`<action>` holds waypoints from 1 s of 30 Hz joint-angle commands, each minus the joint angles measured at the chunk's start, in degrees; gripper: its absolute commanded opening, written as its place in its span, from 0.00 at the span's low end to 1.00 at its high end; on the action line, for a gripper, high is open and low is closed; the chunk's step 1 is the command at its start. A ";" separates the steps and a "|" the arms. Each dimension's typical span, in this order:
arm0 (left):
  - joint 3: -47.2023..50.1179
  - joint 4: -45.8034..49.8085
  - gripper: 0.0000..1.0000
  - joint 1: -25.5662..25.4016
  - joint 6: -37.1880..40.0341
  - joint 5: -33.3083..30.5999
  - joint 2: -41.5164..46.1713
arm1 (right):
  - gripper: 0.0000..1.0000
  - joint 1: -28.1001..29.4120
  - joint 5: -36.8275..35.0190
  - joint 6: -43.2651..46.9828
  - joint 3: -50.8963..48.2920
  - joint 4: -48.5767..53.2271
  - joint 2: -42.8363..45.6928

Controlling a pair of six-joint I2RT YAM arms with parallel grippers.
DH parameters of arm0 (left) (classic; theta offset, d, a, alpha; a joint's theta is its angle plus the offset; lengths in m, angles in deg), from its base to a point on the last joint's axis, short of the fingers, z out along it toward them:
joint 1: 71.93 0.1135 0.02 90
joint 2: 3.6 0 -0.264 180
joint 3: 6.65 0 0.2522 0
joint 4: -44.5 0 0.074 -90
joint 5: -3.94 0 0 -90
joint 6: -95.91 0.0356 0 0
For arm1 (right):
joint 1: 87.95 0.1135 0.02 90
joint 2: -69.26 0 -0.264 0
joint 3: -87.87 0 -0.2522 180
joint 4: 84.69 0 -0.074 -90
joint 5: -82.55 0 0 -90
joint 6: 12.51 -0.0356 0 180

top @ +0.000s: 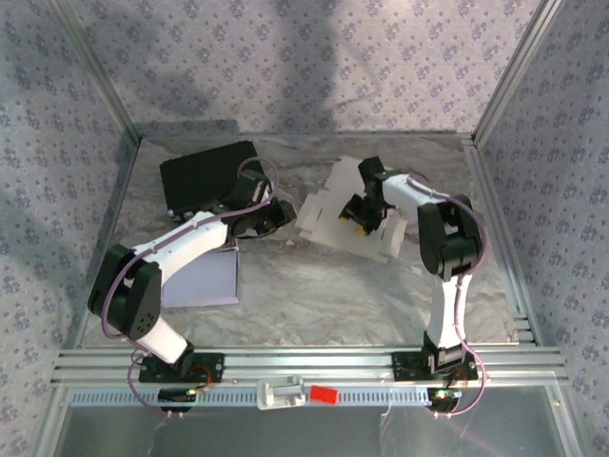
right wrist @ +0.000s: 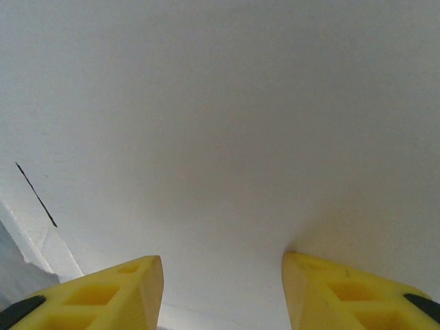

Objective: Fold the paper box

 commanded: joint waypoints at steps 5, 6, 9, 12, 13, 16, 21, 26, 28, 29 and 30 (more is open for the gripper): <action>-3.75 2.03 0.27 -0.42 1.92 1.63 -4.31 | 0.57 1.29 -0.35 5.56 -6.17 2.23 19.15; -4.71 2.67 0.27 -0.50 2.53 1.86 -5.43 | 0.57 -0.51 -1.47 7.21 -6.71 2.71 21.15; -7.82 4.34 0.27 -1.17 4.19 2.53 -9.04 | 0.57 -8.56 -1.13 12.35 -10.92 3.23 24.83; -11.07 6.63 0.26 -2.31 6.16 2.05 -12.08 | 0.57 -18.11 0.03 16.45 -17.70 1.79 26.74; -11.55 7.18 0.26 -2.46 6.30 1.89 -12.75 | 0.57 -20.88 0.49 17.44 -19.45 1.41 27.07; -11.08 7.00 0.26 -2.92 5.80 1.57 -13.57 | 0.58 -26.58 2.32 19.76 -23.32 -0.24 27.52; -11.64 8.42 0.26 -3.10 5.98 1.22 -16.00 | 0.61 -28.98 9.89 21.07 -27.05 -10.29 25.77; -12.66 10.74 0.25 -2.75 7.08 -1.57 -18.71 | 0.62 -28.23 12.88 20.79 -26.32 -15.65 19.60; -13.10 11.05 0.25 -2.64 7.42 -2.31 -19.87 | 0.62 -28.26 13.80 21.19 -26.88 -17.45 18.20; -13.39 11.36 0.25 -2.67 7.67 -2.91 -20.29 | 0.62 -28.26 14.06 21.23 -26.76 -17.73 17.44; -13.67 11.66 0.25 -2.65 7.92 -3.49 -20.84 | 0.62 -28.16 14.46 21.46 -26.46 -17.66 16.36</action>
